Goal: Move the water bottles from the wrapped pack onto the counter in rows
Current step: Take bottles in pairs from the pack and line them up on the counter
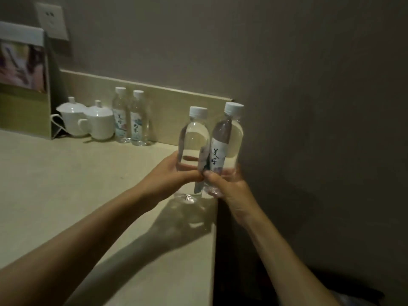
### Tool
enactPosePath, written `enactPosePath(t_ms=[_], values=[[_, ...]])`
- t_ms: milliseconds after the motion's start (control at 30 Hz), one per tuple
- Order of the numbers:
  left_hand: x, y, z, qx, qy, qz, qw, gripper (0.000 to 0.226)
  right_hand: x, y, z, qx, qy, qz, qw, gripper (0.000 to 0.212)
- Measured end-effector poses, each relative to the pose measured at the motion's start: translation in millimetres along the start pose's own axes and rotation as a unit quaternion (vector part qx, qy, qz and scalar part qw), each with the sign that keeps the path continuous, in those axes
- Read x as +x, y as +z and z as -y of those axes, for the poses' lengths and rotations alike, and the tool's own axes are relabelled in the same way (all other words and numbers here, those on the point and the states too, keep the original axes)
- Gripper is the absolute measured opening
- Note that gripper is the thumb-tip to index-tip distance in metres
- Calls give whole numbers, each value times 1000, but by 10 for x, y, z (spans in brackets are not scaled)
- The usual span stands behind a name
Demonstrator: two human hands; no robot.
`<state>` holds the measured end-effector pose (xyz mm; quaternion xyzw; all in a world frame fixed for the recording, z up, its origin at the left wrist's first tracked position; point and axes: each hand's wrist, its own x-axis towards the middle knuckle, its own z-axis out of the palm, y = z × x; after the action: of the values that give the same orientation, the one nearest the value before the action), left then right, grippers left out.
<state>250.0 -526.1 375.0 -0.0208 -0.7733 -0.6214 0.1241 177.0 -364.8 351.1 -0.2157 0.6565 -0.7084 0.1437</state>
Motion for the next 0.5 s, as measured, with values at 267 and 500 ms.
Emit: enactPosePath(t_ms=[267,500], values=[[36,-449,275,4,-58,41,998,38,137,303,-150,-49,35,50,997,47],[77,-632,369,1,-81,37,996,40,357,367,-219,-146,-11,68,987,53]])
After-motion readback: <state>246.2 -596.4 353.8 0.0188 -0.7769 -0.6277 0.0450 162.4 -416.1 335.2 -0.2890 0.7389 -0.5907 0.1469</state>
